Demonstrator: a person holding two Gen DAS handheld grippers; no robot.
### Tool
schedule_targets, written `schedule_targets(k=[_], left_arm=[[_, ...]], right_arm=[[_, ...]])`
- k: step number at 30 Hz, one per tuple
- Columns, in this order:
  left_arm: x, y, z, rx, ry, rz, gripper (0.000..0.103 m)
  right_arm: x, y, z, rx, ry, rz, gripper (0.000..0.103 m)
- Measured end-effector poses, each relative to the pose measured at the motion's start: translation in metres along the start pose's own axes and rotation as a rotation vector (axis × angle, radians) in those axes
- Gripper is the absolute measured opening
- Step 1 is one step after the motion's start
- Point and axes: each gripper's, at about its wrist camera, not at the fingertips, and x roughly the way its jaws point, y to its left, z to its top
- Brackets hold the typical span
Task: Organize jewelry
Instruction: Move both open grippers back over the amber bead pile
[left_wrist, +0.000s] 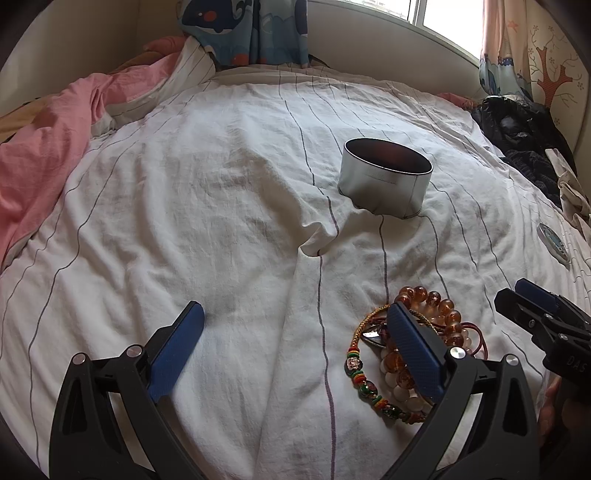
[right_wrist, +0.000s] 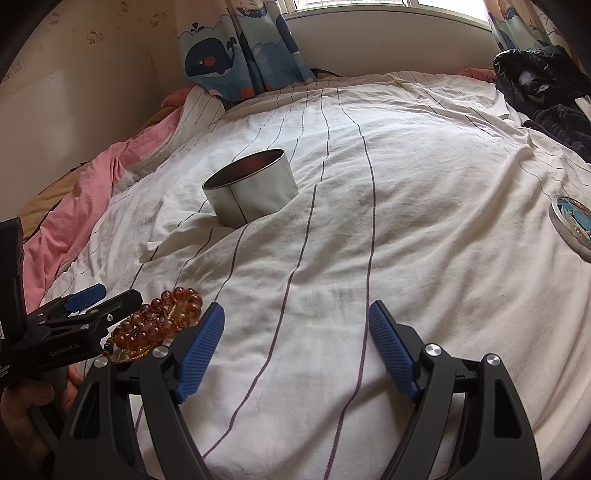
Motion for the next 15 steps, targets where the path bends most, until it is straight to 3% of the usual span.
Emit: schedule_targets(k=[15], left_arm=[[-0.001,0.0035,0.0005,-0.016,0.0,-0.024,0.096]], right_arm=[[-0.0003,-0.0001,-0.0005,0.001,-0.002,0.001,0.077]])
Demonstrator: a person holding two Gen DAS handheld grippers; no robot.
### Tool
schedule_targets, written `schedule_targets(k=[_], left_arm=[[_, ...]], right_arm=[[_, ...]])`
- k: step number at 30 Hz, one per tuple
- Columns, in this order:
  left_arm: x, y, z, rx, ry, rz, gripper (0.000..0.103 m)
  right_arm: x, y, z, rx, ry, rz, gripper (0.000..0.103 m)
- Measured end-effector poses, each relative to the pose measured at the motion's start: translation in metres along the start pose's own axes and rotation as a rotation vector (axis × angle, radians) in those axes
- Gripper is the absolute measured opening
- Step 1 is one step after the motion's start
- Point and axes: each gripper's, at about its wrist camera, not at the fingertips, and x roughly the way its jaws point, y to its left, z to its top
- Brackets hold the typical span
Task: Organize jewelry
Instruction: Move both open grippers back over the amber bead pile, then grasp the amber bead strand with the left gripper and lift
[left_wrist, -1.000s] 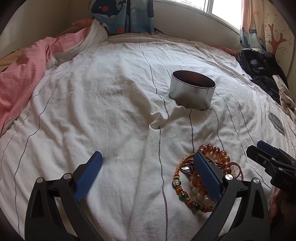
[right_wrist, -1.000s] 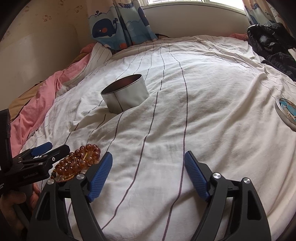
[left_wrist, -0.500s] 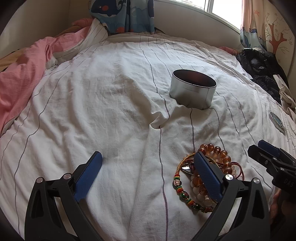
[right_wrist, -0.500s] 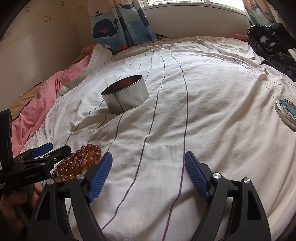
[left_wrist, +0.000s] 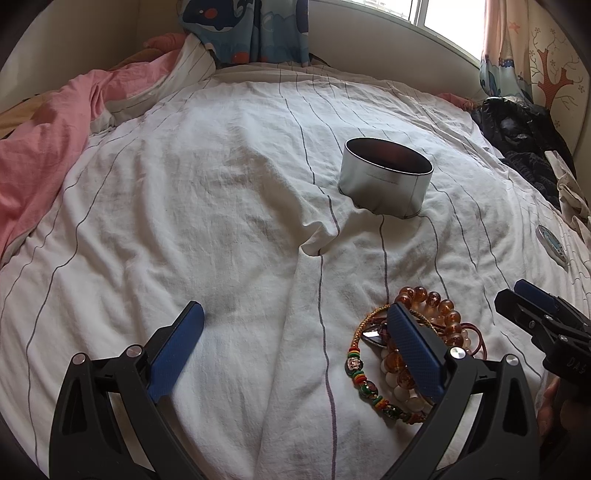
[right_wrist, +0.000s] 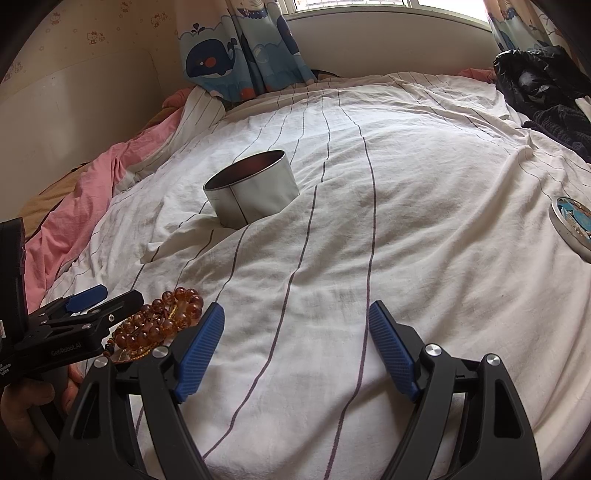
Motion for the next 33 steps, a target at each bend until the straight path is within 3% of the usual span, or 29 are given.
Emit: schedule_targets(k=[3,6,9,14,18,25,29,30,31,32,33], left_arm=[[-0.01,0.014,-0.001,-0.063,-0.027,-0.062,0.095],[-0.025,0.023,-0.006,-0.077,-0.049,-0.04,0.095],[-0.038,0.015,-0.013,0.023,-0.067,-0.009,0.095],[-0.054,-0.016,-0.026,0.198,-0.109,-0.049,0.095],[-0.06,-0.04,-0.032,0.328,-0.136,-0.034,0.096],[-0.058,-0.04,-0.018,0.237,-0.145,-0.182,0.095],[-0.044,-0.053,-0.009,0.274,-0.127,-0.185,0.095],[-0.039,-0.056,-0.007,0.282,-0.108,-0.191,0.09],[-0.032,-0.058,-0.005,0.288,-0.084,-0.196,0.077],[-0.025,-0.06,-0.005,0.29,-0.055,-0.194,0.07],[-0.018,-0.061,-0.003,0.286,-0.018,-0.186,0.055]], right_arm=[[-0.004,-0.003,0.001,0.016,-0.005,0.016,0.077],[-0.007,-0.007,-0.002,0.045,0.009,0.025,0.077],[-0.007,-0.005,-0.003,0.036,0.011,0.001,0.077],[-0.006,-0.005,-0.003,0.032,0.004,0.005,0.077],[-0.009,-0.007,-0.003,0.038,-0.009,0.025,0.077],[-0.01,-0.003,-0.003,0.028,-0.024,0.033,0.077],[-0.01,-0.004,-0.004,0.029,-0.027,0.033,0.077],[-0.01,-0.004,-0.004,0.029,-0.028,0.033,0.077],[-0.01,-0.004,-0.004,0.028,-0.028,0.034,0.077],[-0.01,-0.004,-0.004,0.029,-0.027,0.034,0.077],[-0.01,-0.004,-0.004,0.029,-0.027,0.034,0.077]])
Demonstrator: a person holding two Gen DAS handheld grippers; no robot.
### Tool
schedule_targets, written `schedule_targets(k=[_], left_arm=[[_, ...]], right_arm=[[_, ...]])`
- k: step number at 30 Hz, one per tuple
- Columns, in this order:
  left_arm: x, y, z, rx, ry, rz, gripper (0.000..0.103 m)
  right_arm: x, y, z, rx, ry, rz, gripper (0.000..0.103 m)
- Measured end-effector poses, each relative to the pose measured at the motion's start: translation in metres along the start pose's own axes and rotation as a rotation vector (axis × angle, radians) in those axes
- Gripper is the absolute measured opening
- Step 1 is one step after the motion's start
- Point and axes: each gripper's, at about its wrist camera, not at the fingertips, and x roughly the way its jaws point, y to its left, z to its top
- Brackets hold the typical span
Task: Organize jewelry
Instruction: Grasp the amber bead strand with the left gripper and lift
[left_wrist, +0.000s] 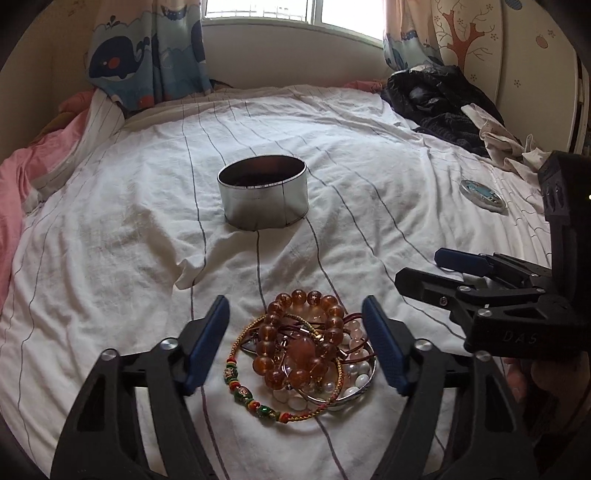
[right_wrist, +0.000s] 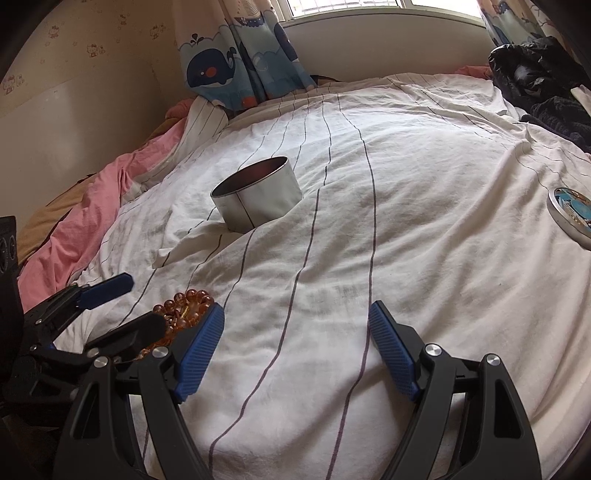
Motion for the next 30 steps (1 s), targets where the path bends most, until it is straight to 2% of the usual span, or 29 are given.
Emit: schedule_targets(k=[1,2,3,4,7,10,12,13,14,15,16,17,20,22,24,27,29,30], left_arm=[[0.007,0.003,0.0,-0.014,0.033,-0.014,0.041],[0.009,0.007,-0.001,-0.039,0.042,-0.036,0.036],[0.008,0.012,0.0,-0.071,0.032,-0.043,0.027],[0.006,0.018,0.001,-0.101,0.027,-0.041,0.012],[-0.001,0.04,0.0,-0.212,-0.008,-0.068,0.001],[-0.009,0.055,-0.002,-0.294,-0.047,-0.108,0.001],[-0.012,0.057,-0.001,-0.309,-0.051,-0.139,0.002],[-0.012,0.055,0.0,-0.3,-0.052,-0.134,0.006],[-0.01,0.052,0.0,-0.28,-0.045,-0.124,0.013],[-0.008,0.048,0.001,-0.263,-0.039,-0.106,0.035],[-0.006,0.045,0.0,-0.251,-0.037,-0.092,0.05],[-0.004,0.042,0.0,-0.24,-0.029,-0.089,0.051],[0.008,0.032,-0.002,-0.183,0.031,-0.07,0.049],[0.015,0.026,-0.003,-0.137,0.069,-0.039,0.018],[0.015,0.025,-0.003,-0.122,0.072,-0.015,0.011],[0.001,0.036,0.0,-0.187,0.002,-0.045,0.011],[-0.017,0.049,0.004,-0.262,-0.088,-0.096,0.011],[-0.025,0.055,0.005,-0.287,-0.124,-0.098,0.011]], right_arm=[[0.0,0.0,0.0,0.0,0.0,0.001,0.077],[0.0,0.0,0.0,0.0,0.001,0.001,0.077],[0.0,0.0,0.0,0.001,0.0,0.0,0.077],[0.001,0.0,0.0,0.001,0.0,0.001,0.077],[0.001,0.0,0.0,0.0,0.0,0.001,0.077],[0.001,0.0,0.0,0.0,0.0,0.001,0.077],[0.001,0.0,0.0,0.001,0.001,0.0,0.077],[0.001,0.0,0.0,0.001,0.0,0.0,0.077],[0.001,0.0,0.0,0.001,0.0,0.0,0.077],[0.001,0.0,0.0,0.0,0.001,0.0,0.077],[0.001,0.0,0.0,0.0,0.001,0.001,0.077],[0.001,0.0,0.0,0.0,0.001,0.002,0.077],[0.002,0.001,0.0,0.0,0.003,0.002,0.077],[0.003,0.001,0.0,-0.002,0.004,0.004,0.077],[0.003,0.002,0.0,-0.003,0.004,0.005,0.077],[0.003,0.002,0.0,-0.002,0.004,0.004,0.077],[0.003,0.002,0.0,-0.003,0.003,0.004,0.077],[0.003,0.002,0.0,-0.003,0.002,0.005,0.077]])
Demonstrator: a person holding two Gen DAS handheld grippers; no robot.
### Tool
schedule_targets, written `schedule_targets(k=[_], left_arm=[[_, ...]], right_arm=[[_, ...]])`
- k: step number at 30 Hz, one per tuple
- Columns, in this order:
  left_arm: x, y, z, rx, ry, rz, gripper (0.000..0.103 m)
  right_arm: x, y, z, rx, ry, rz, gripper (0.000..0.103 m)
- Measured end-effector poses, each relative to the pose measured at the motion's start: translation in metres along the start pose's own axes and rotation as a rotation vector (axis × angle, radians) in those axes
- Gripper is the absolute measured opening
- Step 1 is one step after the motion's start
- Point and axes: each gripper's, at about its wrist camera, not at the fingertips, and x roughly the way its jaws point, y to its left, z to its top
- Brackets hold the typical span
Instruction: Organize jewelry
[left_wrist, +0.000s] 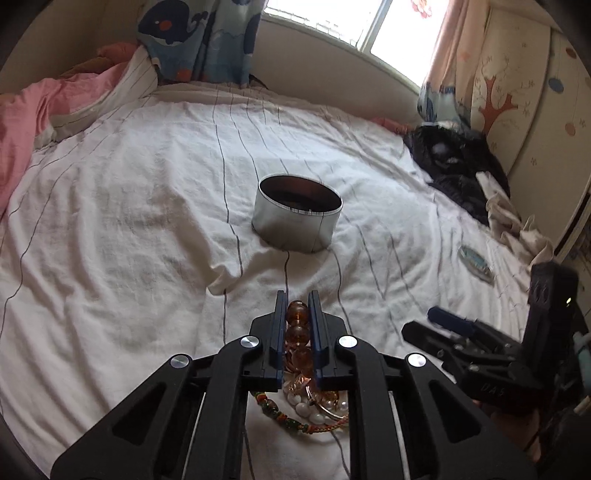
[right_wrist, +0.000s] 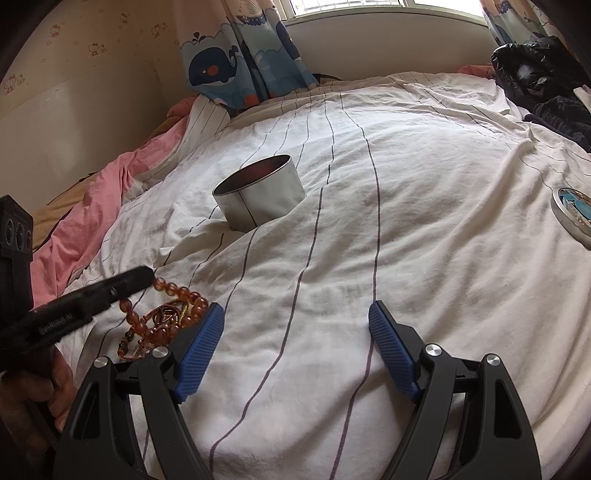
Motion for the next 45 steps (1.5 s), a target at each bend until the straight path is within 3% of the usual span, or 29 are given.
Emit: schedule_targets(k=[3,6,9,12,16,19,23,24,25,28,39,45], left_arm=[[-0.012,0.018,0.005,-0.061,-0.054,0.081,0.011],[-0.006,0.052,-0.001,-0.185,-0.017,0.175,0.011],[-0.001,0.073,-0.008,-0.28,0.012,0.194,0.011],[0.004,0.072,-0.009,-0.266,0.022,0.213,0.011],[0.009,0.075,-0.013,-0.281,0.04,0.212,0.013],[0.01,0.076,-0.014,-0.287,0.046,0.209,0.014],[0.013,0.073,-0.013,-0.281,0.051,0.205,0.019],[0.014,0.073,-0.013,-0.28,0.051,0.203,0.021],[0.014,0.071,-0.013,-0.278,0.051,0.203,0.022],[0.015,0.071,-0.013,-0.275,0.052,0.202,0.023],[0.019,0.063,-0.015,-0.236,0.066,0.198,0.036],[0.019,0.054,-0.017,-0.185,0.08,0.209,0.046]], right_arm=[[-0.003,0.002,0.0,-0.002,-0.017,0.009,0.077],[-0.01,0.01,0.002,-0.039,-0.045,0.028,0.077],[-0.009,0.028,0.007,-0.102,-0.033,0.097,0.077],[0.0,0.043,0.015,-0.151,0.007,0.18,0.076],[0.029,0.058,0.03,-0.199,0.135,0.251,0.051],[0.055,0.06,0.036,-0.182,0.248,0.308,0.041],[0.079,0.067,0.036,-0.189,0.36,0.354,0.034],[0.083,0.07,0.035,-0.198,0.377,0.353,0.03],[0.085,0.072,0.034,-0.206,0.384,0.353,0.018],[0.081,0.073,0.034,-0.201,0.358,0.362,0.005],[0.011,0.058,0.042,-0.103,0.154,0.455,0.004],[0.006,0.005,0.047,0.003,0.101,0.265,0.004]])
